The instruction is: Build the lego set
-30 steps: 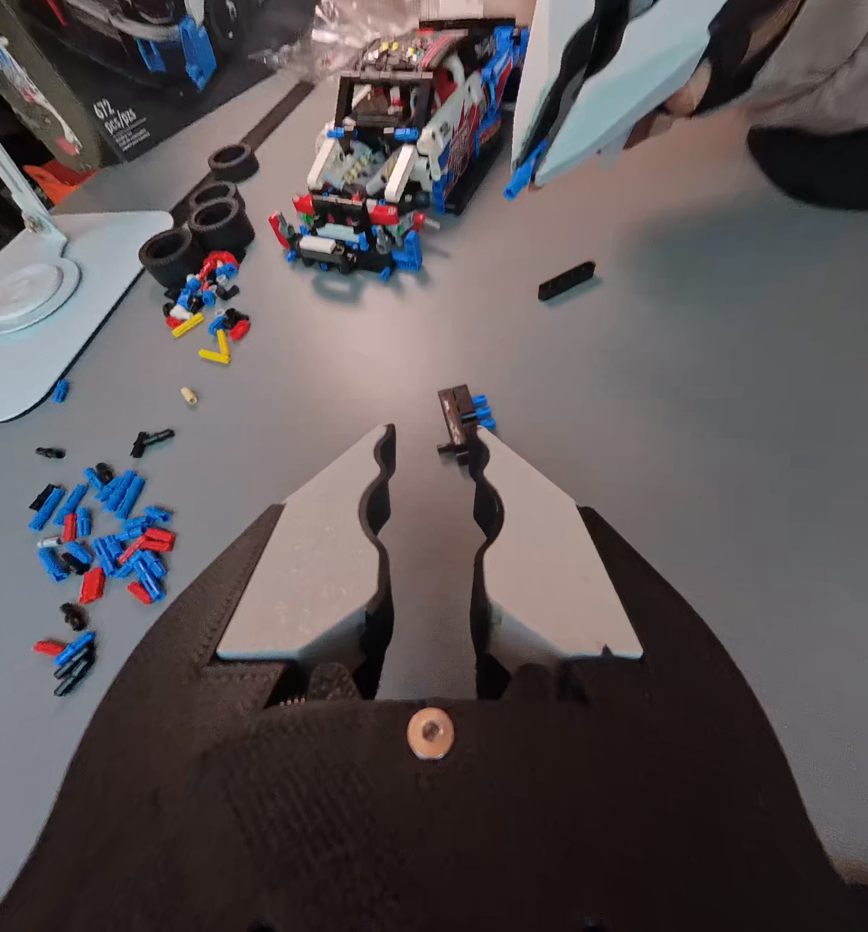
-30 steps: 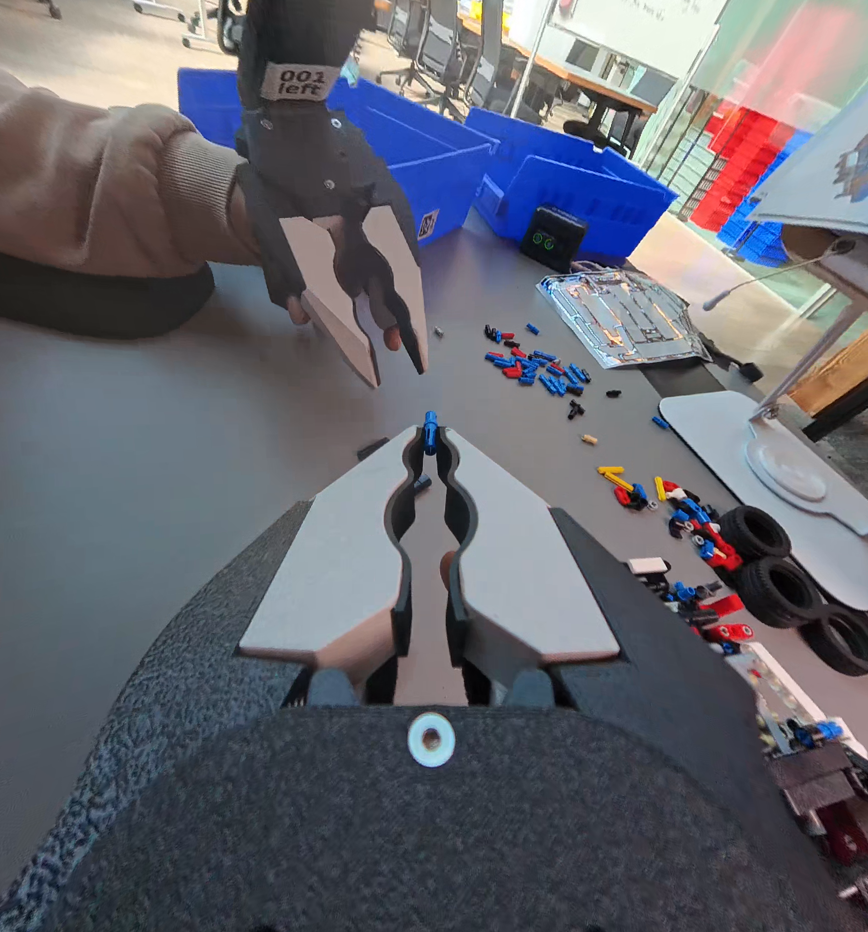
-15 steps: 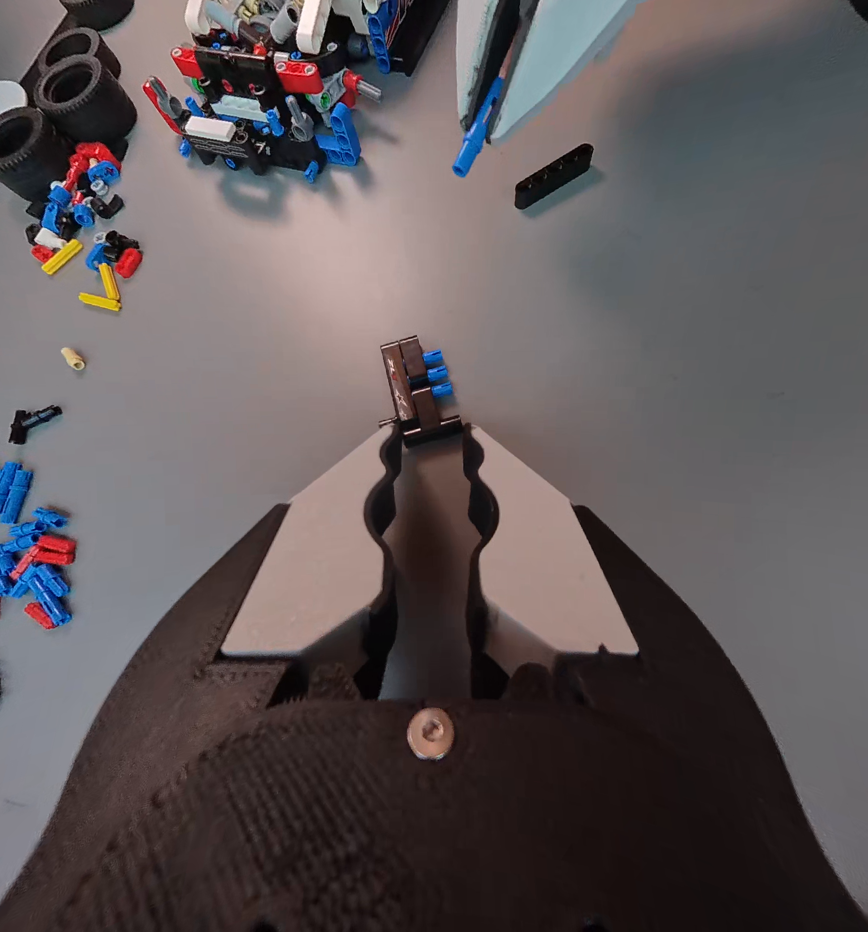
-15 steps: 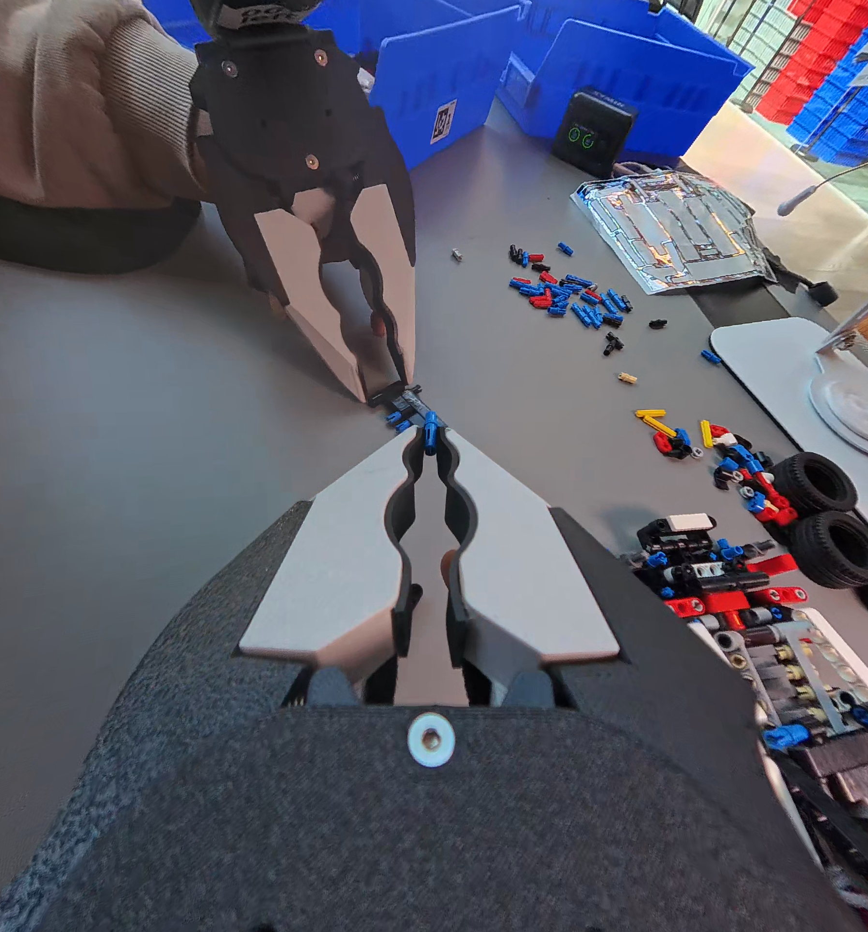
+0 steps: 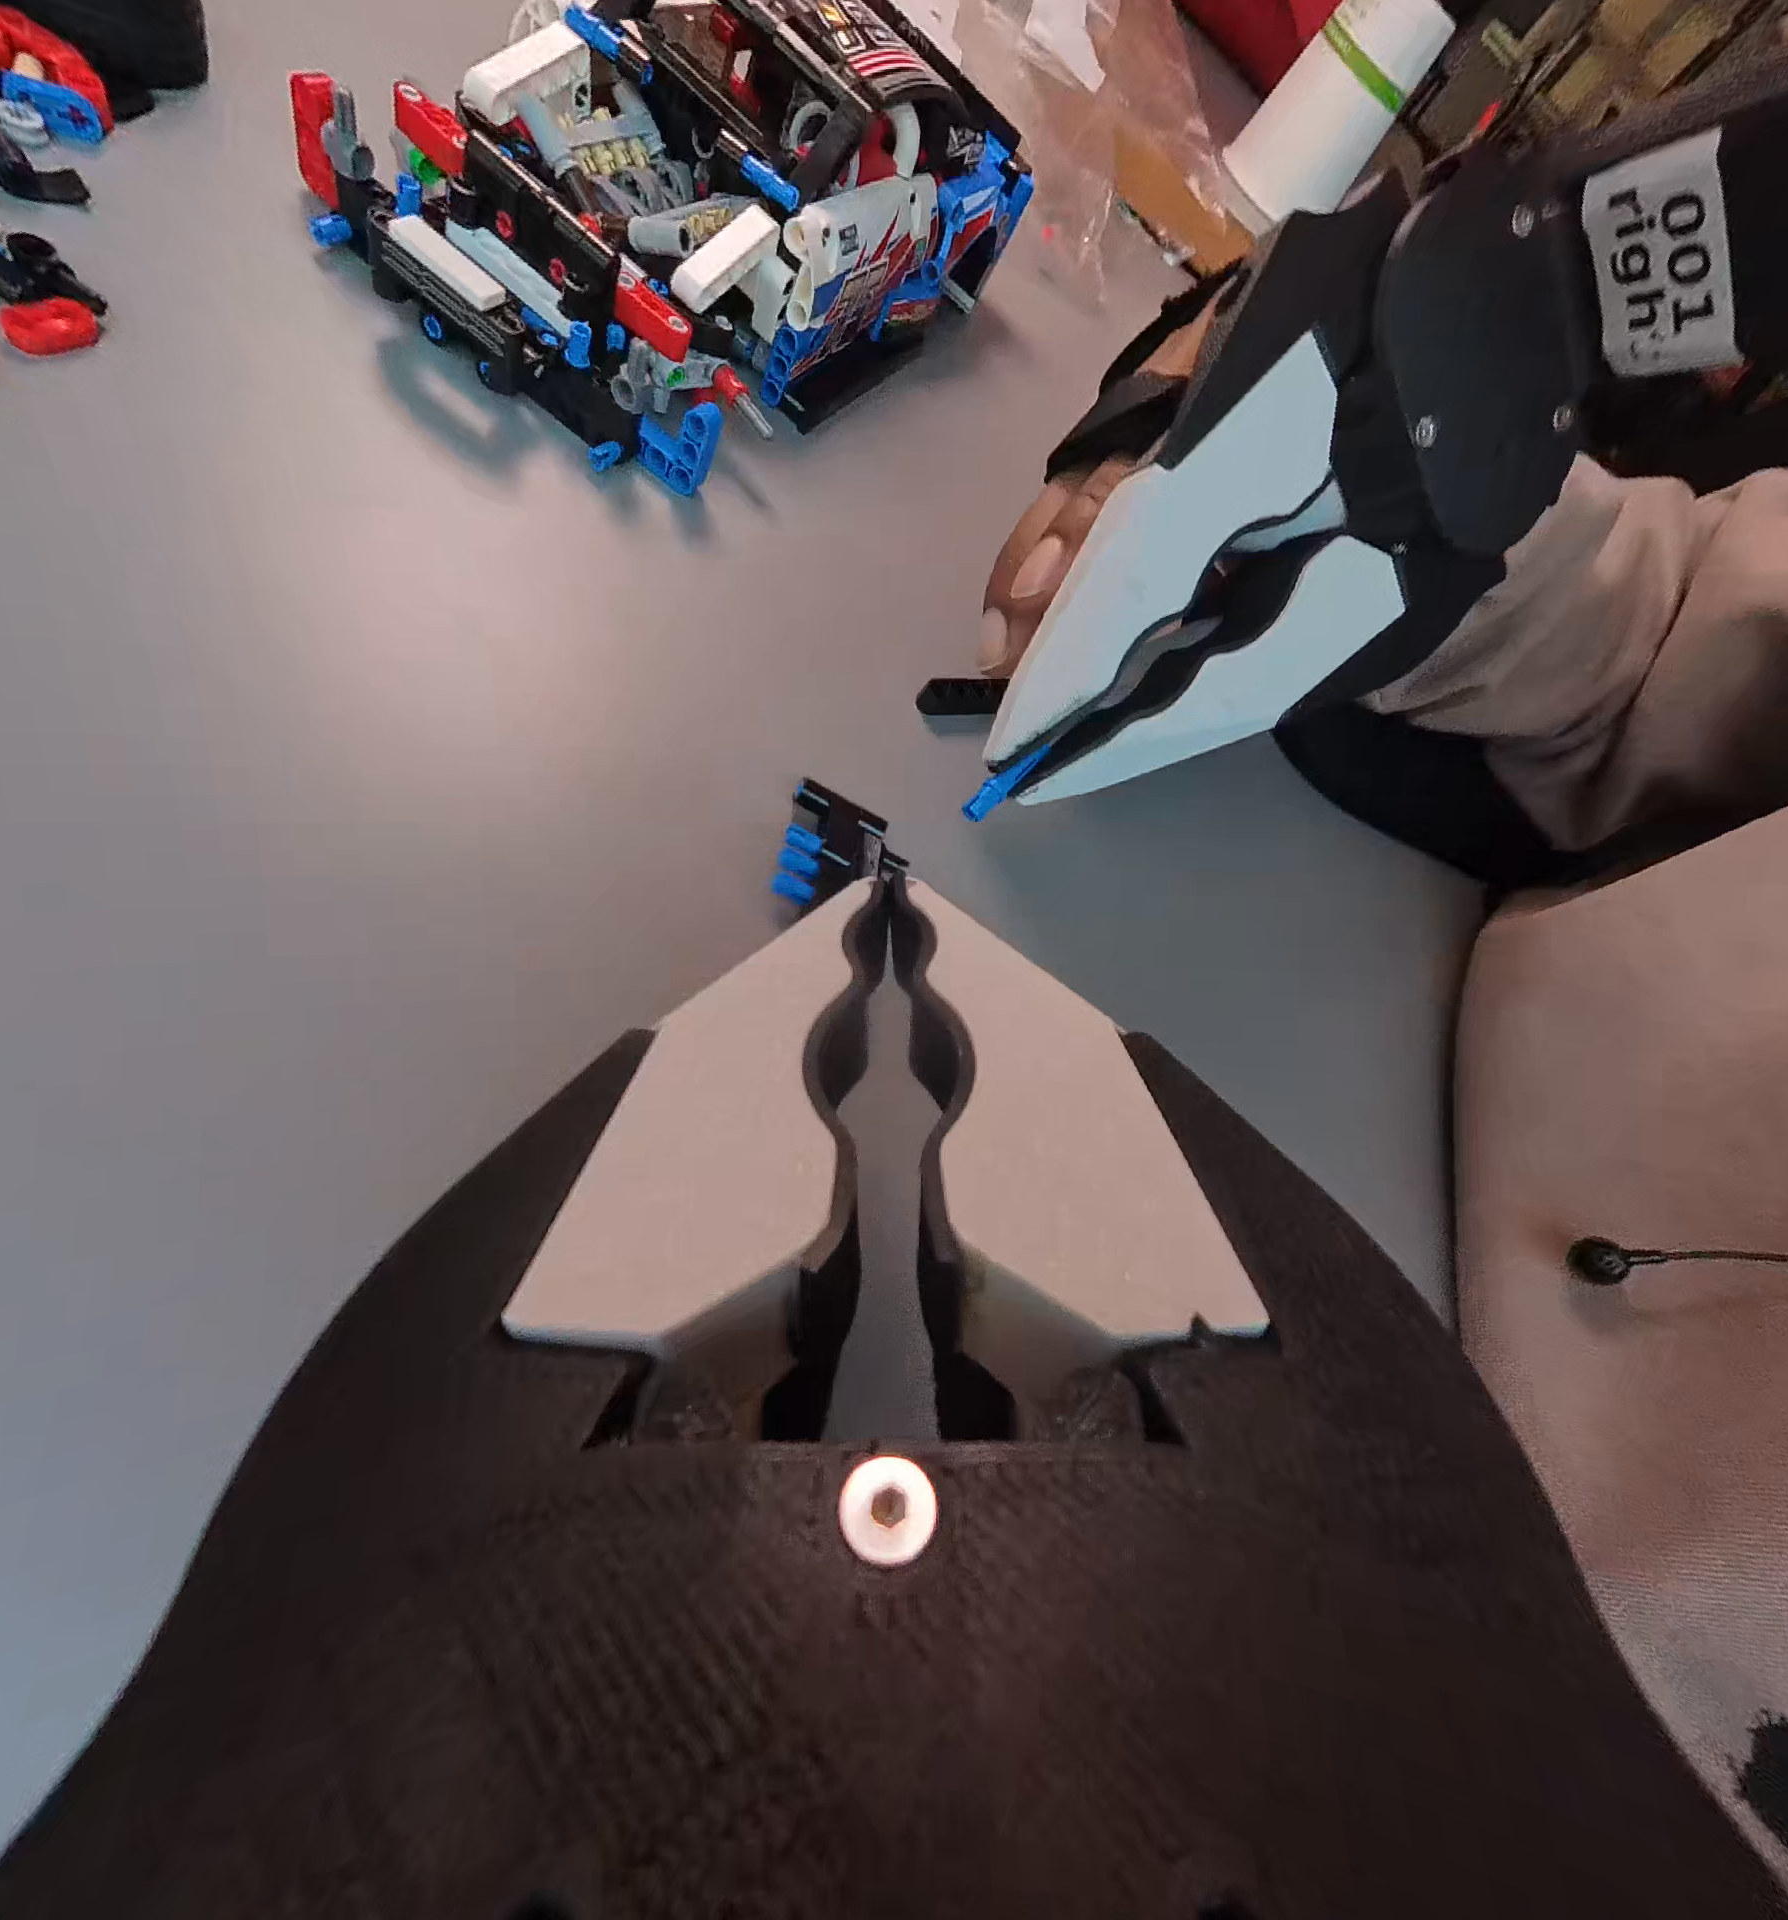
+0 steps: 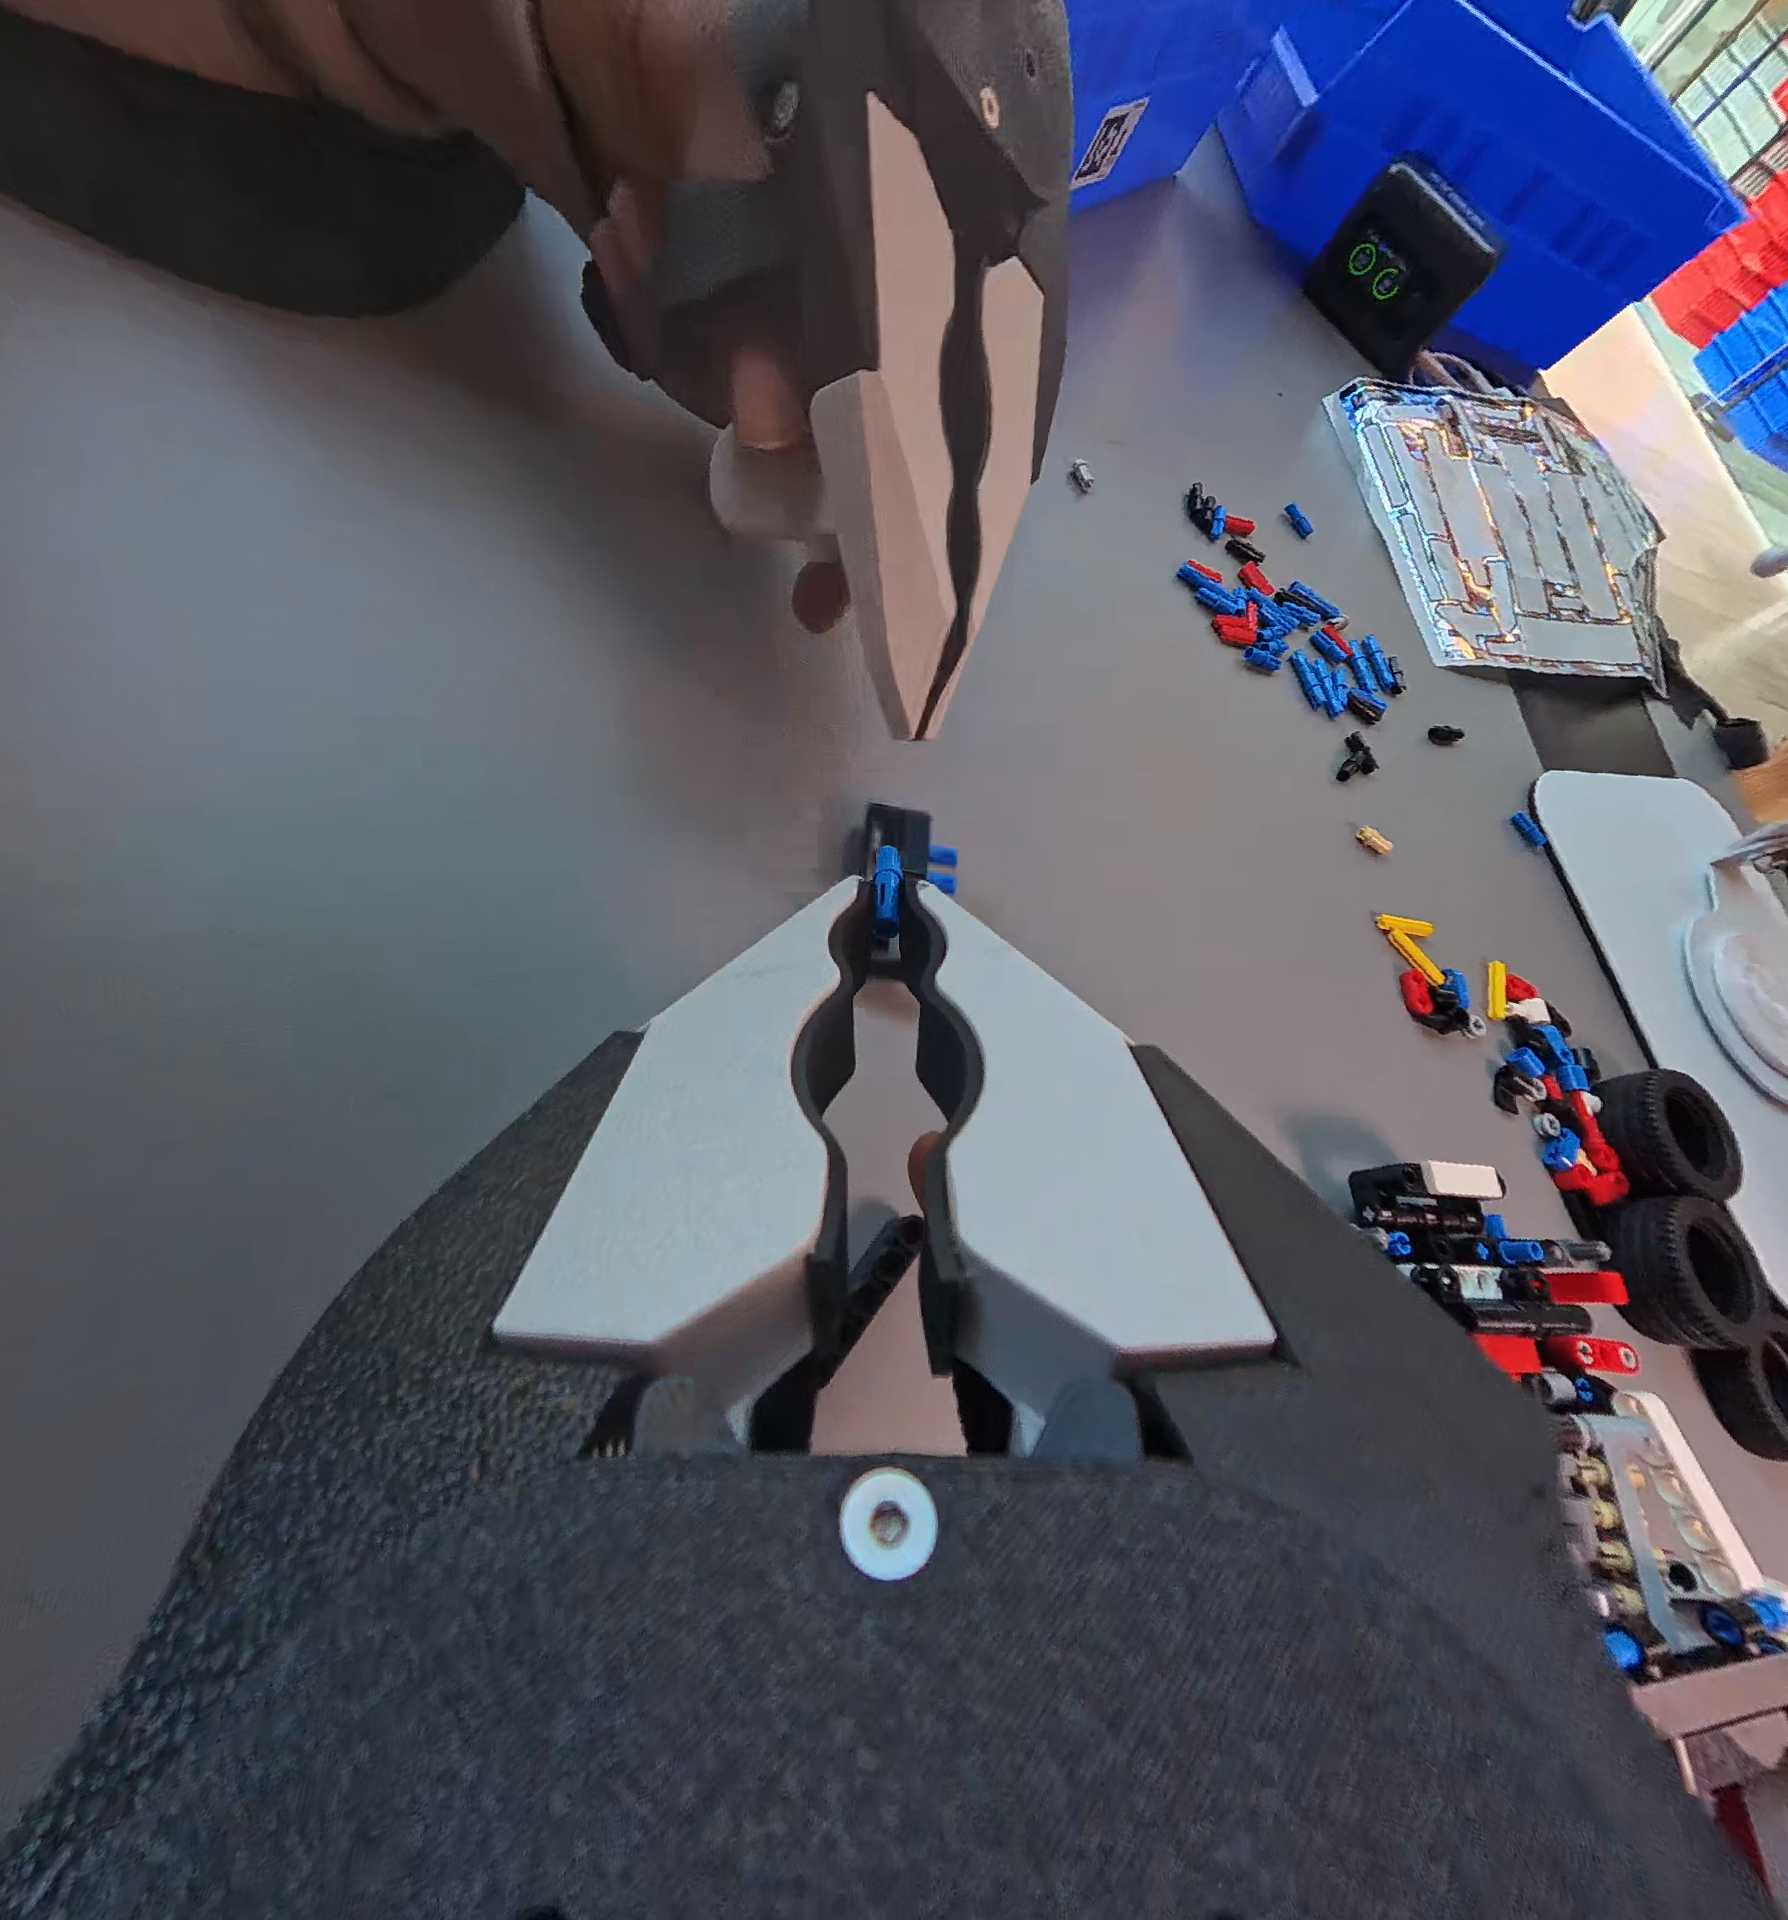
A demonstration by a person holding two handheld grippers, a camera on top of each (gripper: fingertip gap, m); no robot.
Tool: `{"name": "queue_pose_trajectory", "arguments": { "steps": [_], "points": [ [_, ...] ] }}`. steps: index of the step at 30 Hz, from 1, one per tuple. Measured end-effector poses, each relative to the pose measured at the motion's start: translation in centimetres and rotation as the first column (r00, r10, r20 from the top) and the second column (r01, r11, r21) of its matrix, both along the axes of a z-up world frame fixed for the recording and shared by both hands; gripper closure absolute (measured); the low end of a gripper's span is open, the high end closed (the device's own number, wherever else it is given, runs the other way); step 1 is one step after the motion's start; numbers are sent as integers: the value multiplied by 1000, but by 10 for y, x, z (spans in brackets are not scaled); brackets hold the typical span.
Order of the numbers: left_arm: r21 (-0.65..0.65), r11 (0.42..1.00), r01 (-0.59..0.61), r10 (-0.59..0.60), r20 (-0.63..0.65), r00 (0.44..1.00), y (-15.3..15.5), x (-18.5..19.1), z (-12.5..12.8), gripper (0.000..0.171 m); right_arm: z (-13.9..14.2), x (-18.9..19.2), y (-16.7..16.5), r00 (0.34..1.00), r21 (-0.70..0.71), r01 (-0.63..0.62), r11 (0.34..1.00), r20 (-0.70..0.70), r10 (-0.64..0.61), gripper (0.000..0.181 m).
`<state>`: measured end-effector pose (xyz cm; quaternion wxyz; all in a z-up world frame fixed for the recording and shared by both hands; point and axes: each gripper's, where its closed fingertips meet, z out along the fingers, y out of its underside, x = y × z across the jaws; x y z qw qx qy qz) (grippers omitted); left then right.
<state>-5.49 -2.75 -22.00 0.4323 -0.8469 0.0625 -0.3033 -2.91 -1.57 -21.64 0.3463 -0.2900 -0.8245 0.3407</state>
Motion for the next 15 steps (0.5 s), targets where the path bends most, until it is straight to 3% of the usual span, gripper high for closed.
{"name": "queue_pose_trajectory", "arguments": {
  "steps": [2,6,10,15],
  "points": [
    [-29,999,-36,36,14,999,1,-6,-3,171,-2,2,-2,1000,28,-21,999,2,21,180],
    [32,999,-13,18,-146,989,1,-10,-5,171,-6,2,5,1000,59,0,998,13,-1,179],
    [38,999,38,-22,-359,933,0,-1,-16,154,1,-3,32,995,41,99,994,6,-99,179],
    [-18,1000,17,-23,-455,890,6,21,-24,125,9,-3,58,981,-12,193,981,5,-193,179]
  ]
}}
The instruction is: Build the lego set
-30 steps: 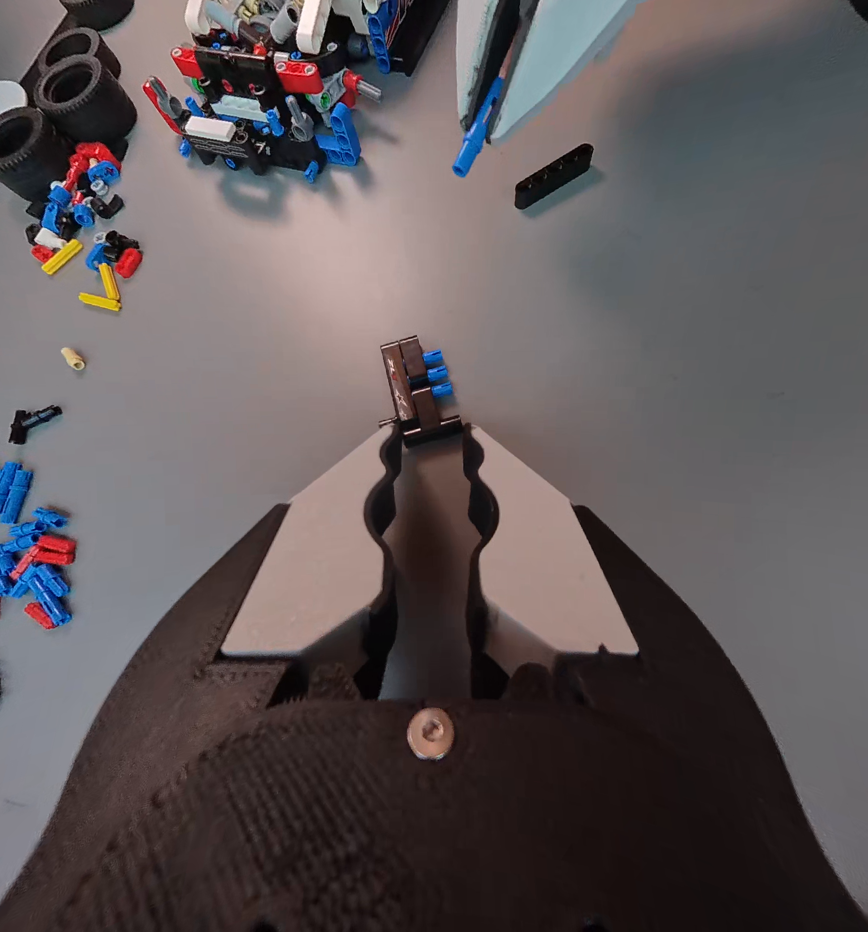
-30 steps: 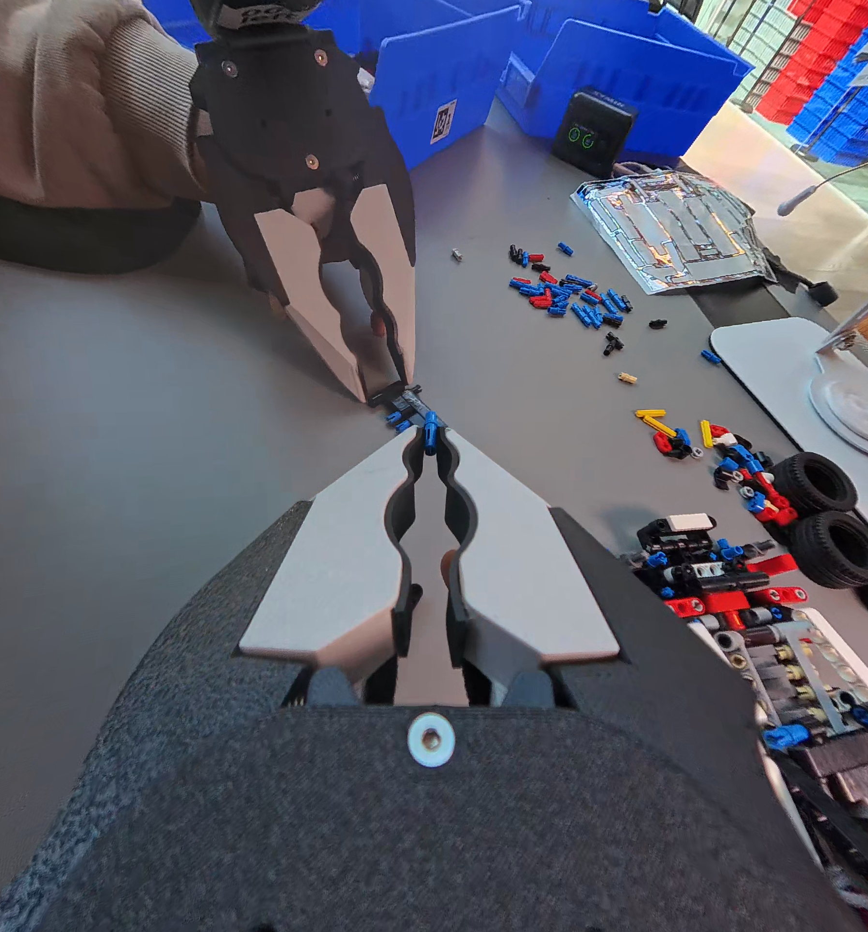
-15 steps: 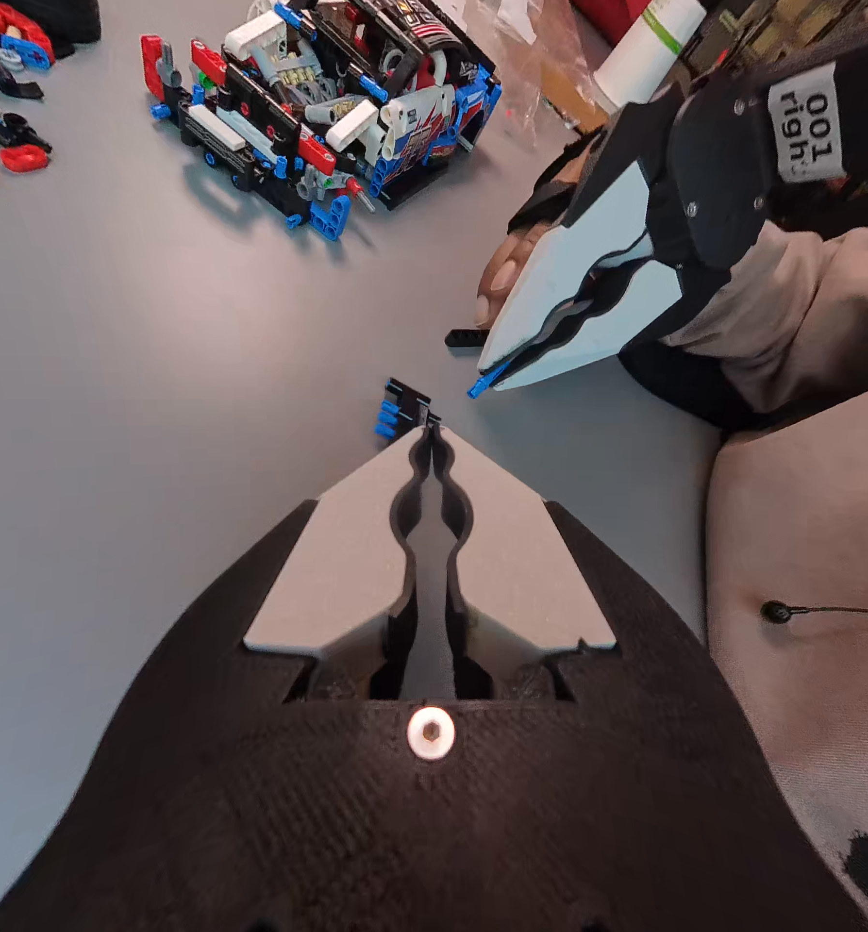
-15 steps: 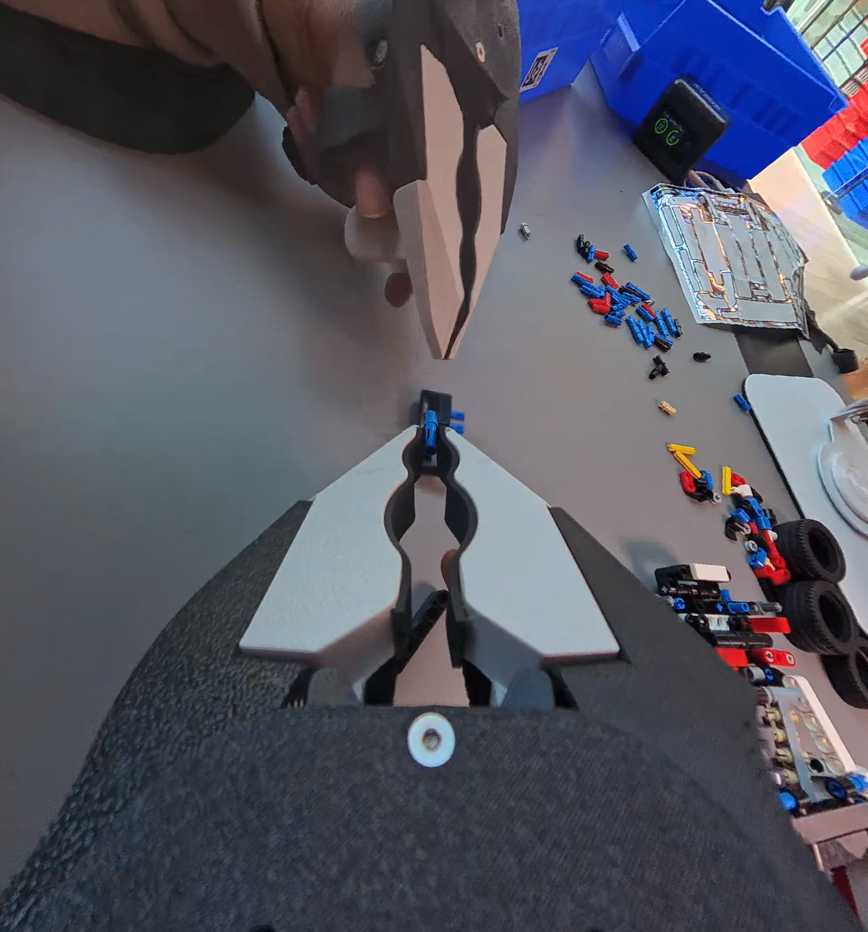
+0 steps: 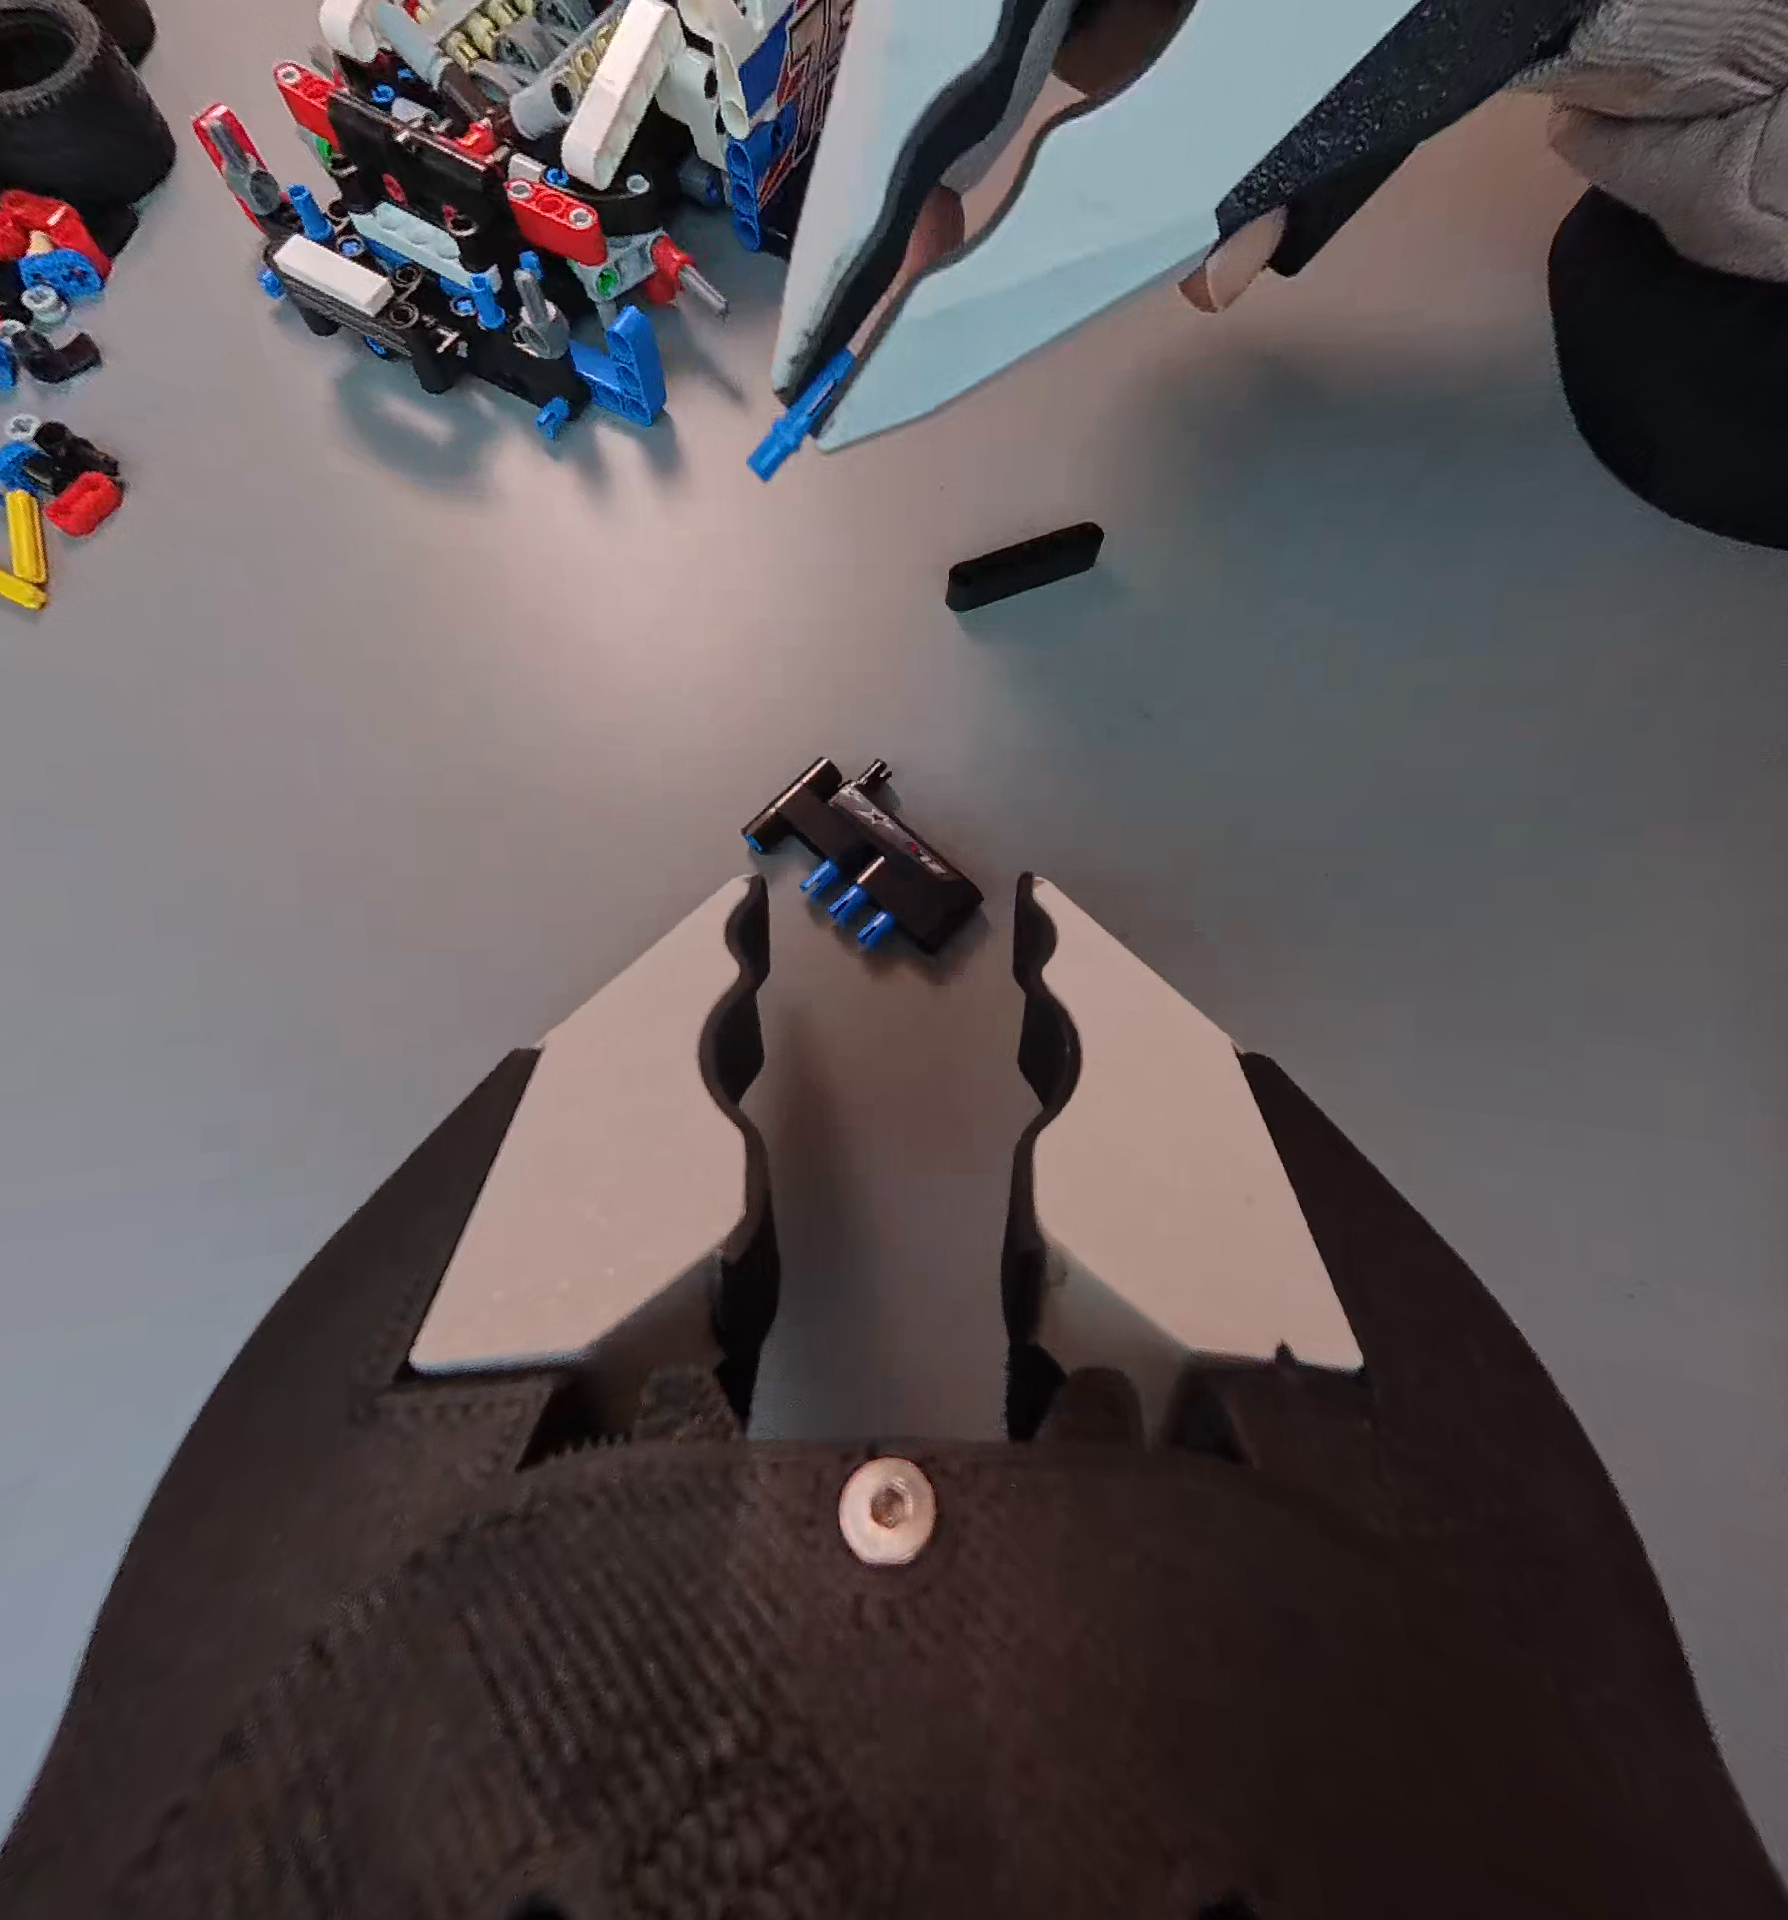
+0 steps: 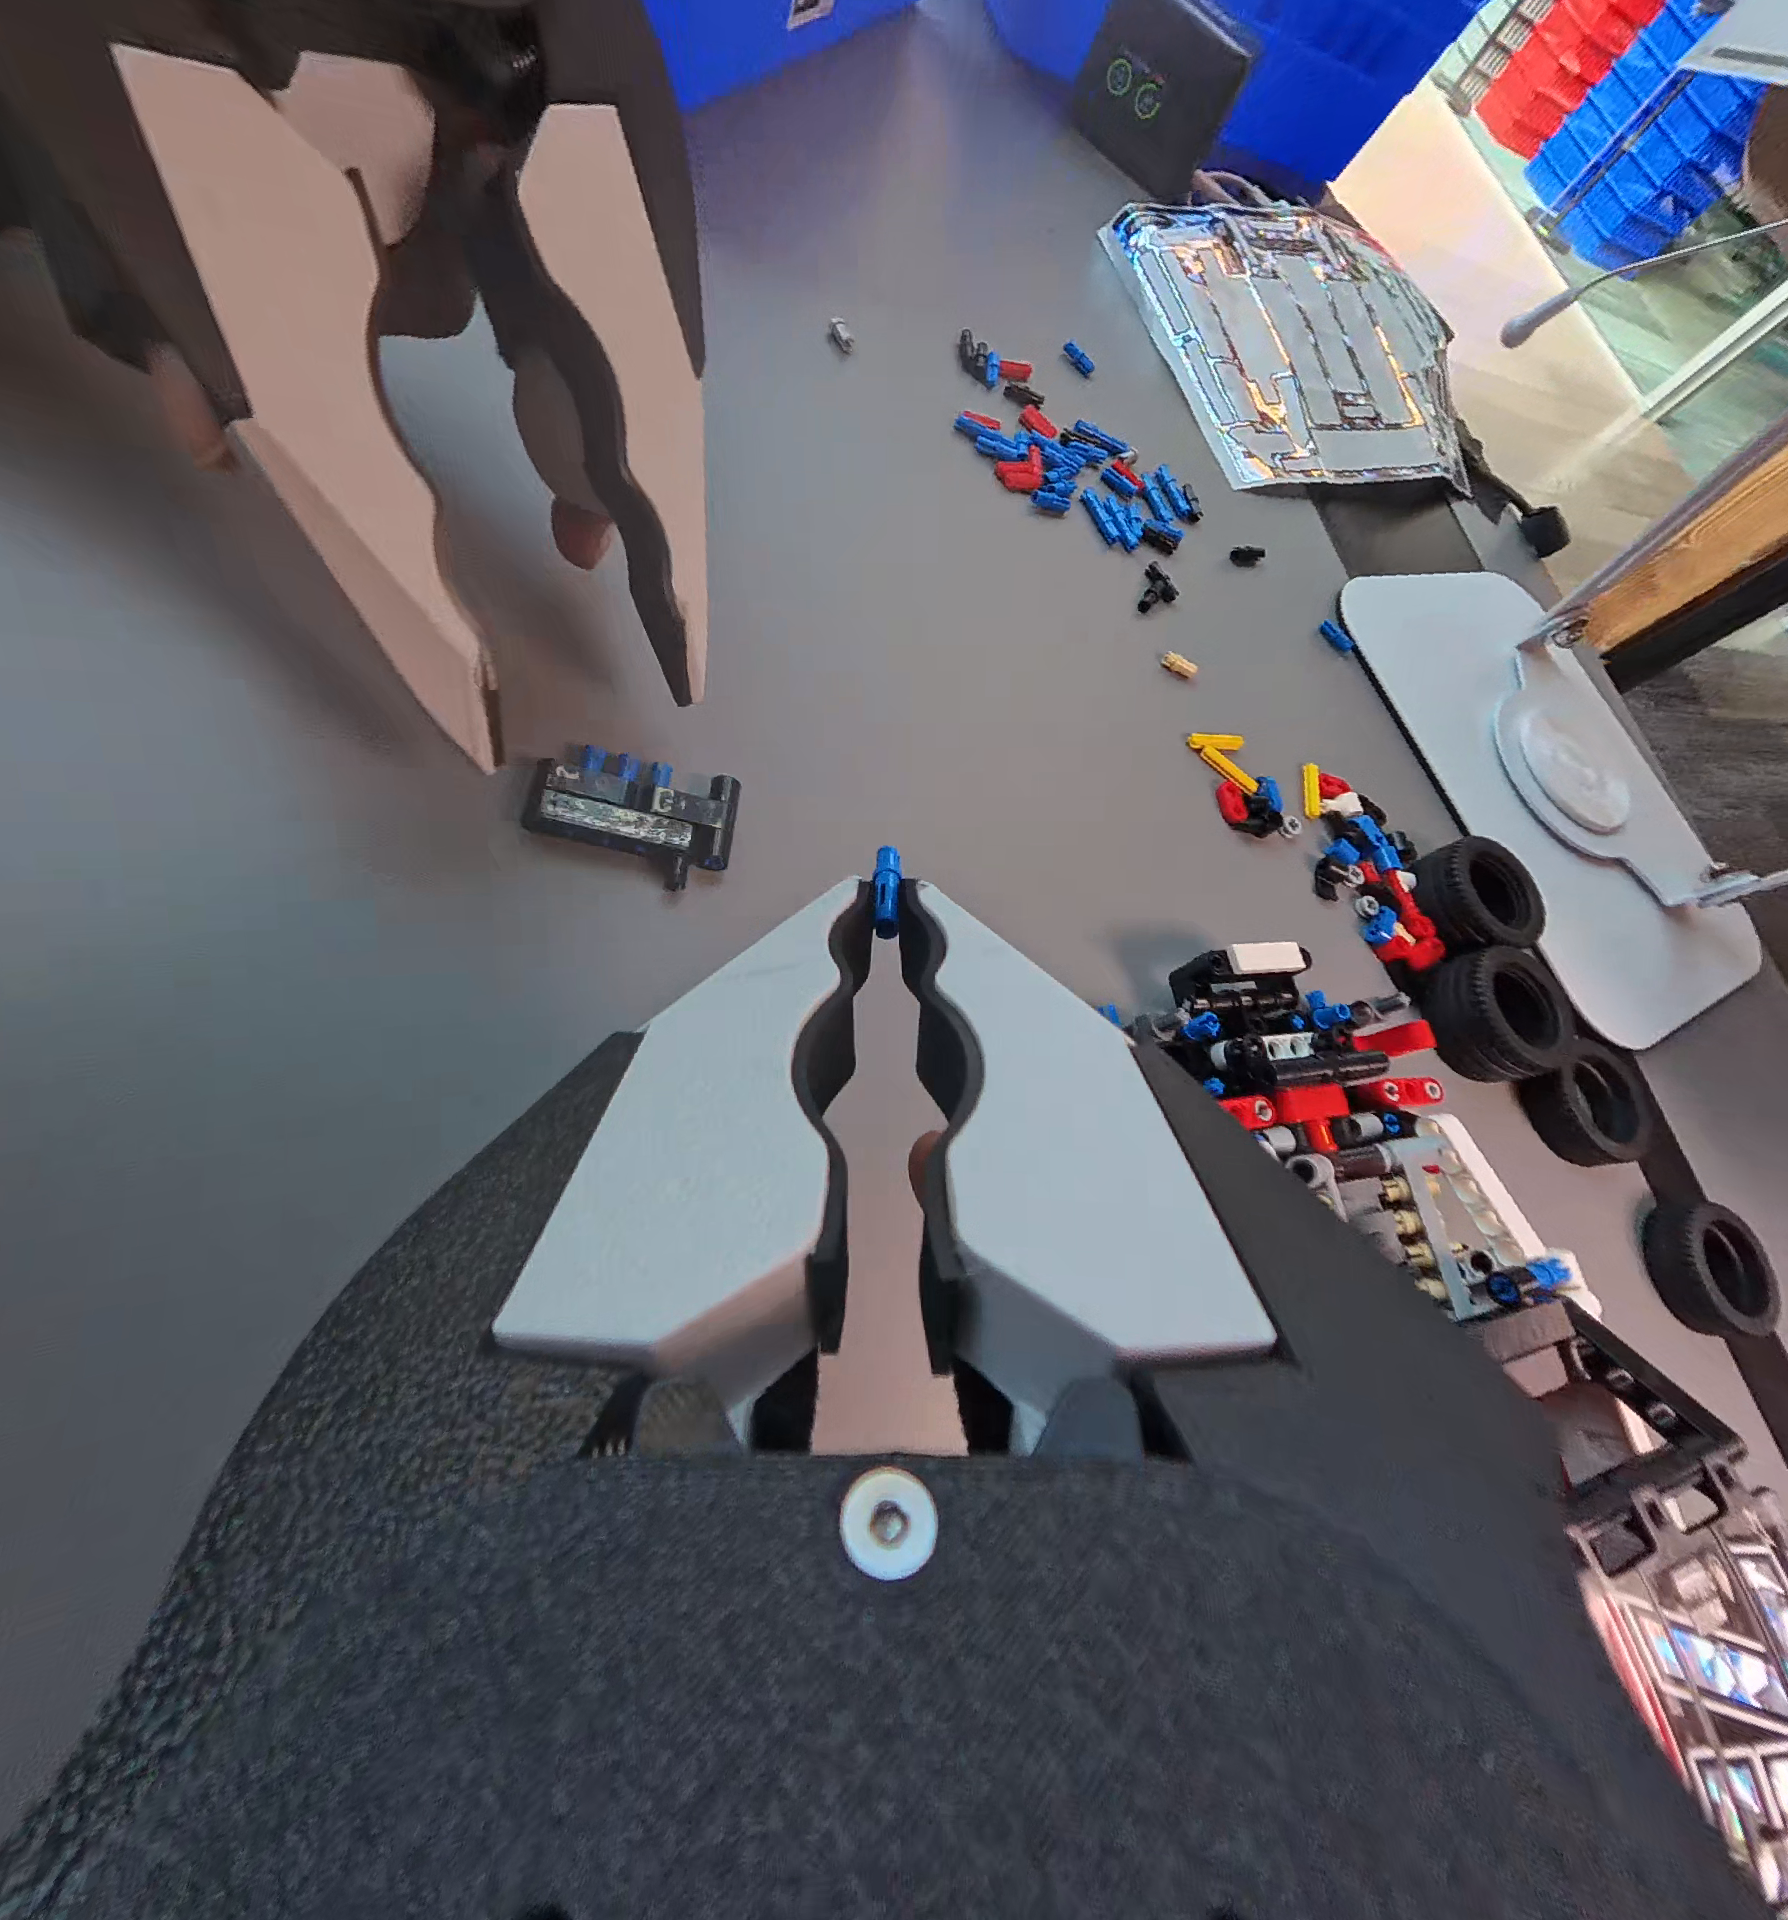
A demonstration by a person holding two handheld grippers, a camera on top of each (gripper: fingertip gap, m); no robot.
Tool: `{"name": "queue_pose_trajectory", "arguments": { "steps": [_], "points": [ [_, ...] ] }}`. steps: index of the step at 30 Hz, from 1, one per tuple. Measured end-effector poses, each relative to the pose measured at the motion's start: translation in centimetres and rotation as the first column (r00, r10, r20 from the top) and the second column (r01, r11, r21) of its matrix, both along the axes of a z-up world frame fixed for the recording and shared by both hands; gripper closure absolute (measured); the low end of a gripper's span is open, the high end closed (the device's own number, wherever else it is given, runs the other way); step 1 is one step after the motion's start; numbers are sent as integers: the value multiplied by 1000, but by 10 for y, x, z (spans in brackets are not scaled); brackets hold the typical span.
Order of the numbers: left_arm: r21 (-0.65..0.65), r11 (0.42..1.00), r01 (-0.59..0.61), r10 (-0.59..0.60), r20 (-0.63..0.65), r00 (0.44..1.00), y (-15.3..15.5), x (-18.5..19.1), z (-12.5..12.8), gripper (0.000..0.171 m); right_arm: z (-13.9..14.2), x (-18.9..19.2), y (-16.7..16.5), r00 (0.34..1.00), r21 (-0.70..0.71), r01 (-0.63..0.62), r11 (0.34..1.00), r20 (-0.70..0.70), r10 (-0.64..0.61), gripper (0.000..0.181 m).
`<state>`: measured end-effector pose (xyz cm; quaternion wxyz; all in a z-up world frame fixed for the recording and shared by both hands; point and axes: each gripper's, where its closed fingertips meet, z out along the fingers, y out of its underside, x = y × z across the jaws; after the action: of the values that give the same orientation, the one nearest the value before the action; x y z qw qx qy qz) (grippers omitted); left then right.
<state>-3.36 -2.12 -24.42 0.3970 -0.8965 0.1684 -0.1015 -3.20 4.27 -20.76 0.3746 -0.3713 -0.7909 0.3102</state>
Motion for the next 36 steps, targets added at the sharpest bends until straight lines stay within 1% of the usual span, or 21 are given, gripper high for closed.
{"name": "queue_pose_trajectory", "arguments": {
  "steps": [2,4,8,10,12,13,14,16,17,18,21,24,26,27,28,29,31,32,33,34,36],
  "points": [
    [-12,1000,-8,8,-43,999,4,5,-5,123,-1,0,2,1000,1,6,1000,4,-6,179],
    [-36,999,8,-13,-127,992,5,0,-13,128,-4,1,1,1000,15,-3,1000,11,2,179],
    [-23,1000,11,-14,-157,988,2,-24,-8,137,-4,2,-4,1000,25,-25,999,12,25,179],
    [9,996,-85,85,-221,971,2,-58,-3,142,-1,2,-3,1000,15,-24,1000,5,23,179],
    [54,966,-254,258,-300,918,1,-103,0,153,1,2,-2,1000,-2,-21,1000,0,21,179],
    [49,956,-288,289,-293,911,-1,-112,0,154,1,2,-3,1000,-10,-21,1000,0,21,179],
    [30,964,-263,262,-236,936,-2,-103,0,152,1,2,-2,1000,-14,-19,1000,2,19,179],
    [33,992,-118,119,-25,993,-1,-57,12,142,0,2,-2,1000,-5,-18,1000,5,18,179],
    [29,998,-51,49,60,997,-2,-34,16,135,-1,2,-1,1000,-1,-16,1000,6,16,179],
    [19,1000,-15,14,76,997,-1,-20,15,130,-1,2,-1,1000,-1,-16,1000,7,16,179],
    [0,998,58,-58,-90,994,5,-8,-5,129,-1,2,-3,1000,-12,-20,1000,9,20,179],
    [-21,994,105,-106,-125,986,14,-8,-12,137,-2,3,-4,1000,-11,-25,1000,11,25,179],
    [-45,984,170,-175,-144,974,15,-9,-14,144,0,3,-5,1000,-16,-27,1000,7,27,179],
    [-57,974,219,-226,-155,962,14,-9,-14,144,1,3,-5,1000,-22,-29,999,6,29,179],
    [-67,958,280,-287,-167,943,12,-8,-14,152,1,3,-5,999,-28,-32,999,3,32,179],
    [-73,925,373,-380,-176,908,6,-4,-13,153,2,4,-6,999,-37,-38,999,0,38,179],
    [-96,815,572,-579,-190,793,-10,5,-14,153,4,6,-9,998,-65,-57,996,-6,57,179],
    [-120,762,636,-647,-185,740,-17,6,-14,153,5,7,-11,998,-82,-69,994,-9,69,179],
    [-161,730,664,-684,-183,707,-20,3,-14,153,6,8,-12,997,-95,-81,992,-13,80,179],
    [-214,717,664,-697,-207,686,-19,-7,-15,153,7,10,-14,996,-104,-91,990,-15,90,179],
    [-292,715,635,-699,-292,653,-12,-30,-13,148,7,11,-14,995,-109,-100,989,-16,99,179]
  ]
}}
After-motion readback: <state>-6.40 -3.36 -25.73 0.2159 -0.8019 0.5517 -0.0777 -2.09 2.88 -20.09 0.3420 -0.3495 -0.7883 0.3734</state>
